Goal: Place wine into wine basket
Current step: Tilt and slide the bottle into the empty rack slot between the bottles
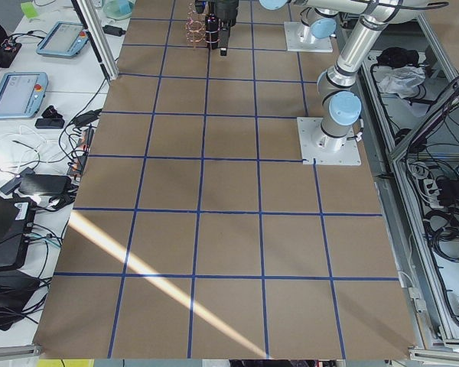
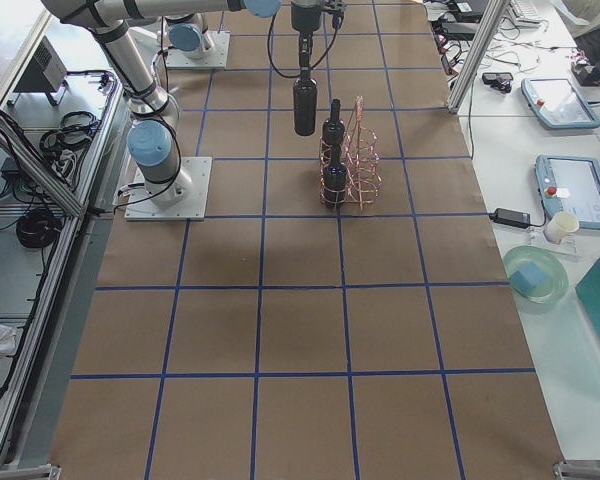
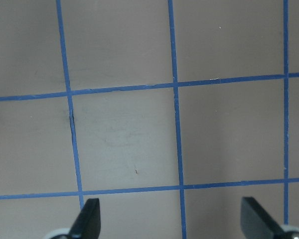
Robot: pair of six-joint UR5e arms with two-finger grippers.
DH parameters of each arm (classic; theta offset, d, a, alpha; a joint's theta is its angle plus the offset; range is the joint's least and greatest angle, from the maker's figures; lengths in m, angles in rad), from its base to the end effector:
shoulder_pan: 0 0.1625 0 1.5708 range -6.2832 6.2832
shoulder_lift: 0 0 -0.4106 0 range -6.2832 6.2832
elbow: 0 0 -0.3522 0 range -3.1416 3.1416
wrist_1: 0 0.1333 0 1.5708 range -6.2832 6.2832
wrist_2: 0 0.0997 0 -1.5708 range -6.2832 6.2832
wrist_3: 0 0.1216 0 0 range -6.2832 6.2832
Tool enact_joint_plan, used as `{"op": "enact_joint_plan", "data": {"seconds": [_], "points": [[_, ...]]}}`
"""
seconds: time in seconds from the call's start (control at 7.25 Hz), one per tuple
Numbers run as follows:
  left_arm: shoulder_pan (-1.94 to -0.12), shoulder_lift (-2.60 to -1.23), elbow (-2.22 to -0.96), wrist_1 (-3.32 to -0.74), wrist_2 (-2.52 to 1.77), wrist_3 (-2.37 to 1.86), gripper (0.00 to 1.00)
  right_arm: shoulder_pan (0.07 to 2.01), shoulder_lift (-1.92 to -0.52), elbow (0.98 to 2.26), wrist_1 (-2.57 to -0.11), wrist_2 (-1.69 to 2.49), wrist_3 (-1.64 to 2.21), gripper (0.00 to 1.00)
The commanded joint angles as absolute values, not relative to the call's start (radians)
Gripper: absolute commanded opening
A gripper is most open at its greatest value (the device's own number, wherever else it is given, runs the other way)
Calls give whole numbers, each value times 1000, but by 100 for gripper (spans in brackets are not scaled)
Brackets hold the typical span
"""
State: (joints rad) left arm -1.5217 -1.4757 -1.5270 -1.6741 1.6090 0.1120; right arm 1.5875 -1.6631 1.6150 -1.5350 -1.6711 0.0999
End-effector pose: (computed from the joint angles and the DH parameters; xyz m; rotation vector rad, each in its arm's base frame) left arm -0.1082 -0.4196 0.5021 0.0964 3.0987 -0.0502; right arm 0.1280 -0.4130 0.4685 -0.1275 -3.0394 0.0276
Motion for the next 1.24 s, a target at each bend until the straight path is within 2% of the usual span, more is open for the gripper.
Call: {"op": "enact_joint_plan", "data": {"seconds": [0.0,0.41,1.1], "points": [[-1522,-1476,-1528,-1674,1611,112,100,1461,-1672,1605,-1592,-1657,-43,0],[-1522,-1474,-1528,-1674,1611,112,100,1447,-1559,1548,-1673,-1625,-93,0],[-1522,-1474,-1531,-1666,1609,104,100,1425,-1520,1555,-1689,-1621,-141,0]]}}
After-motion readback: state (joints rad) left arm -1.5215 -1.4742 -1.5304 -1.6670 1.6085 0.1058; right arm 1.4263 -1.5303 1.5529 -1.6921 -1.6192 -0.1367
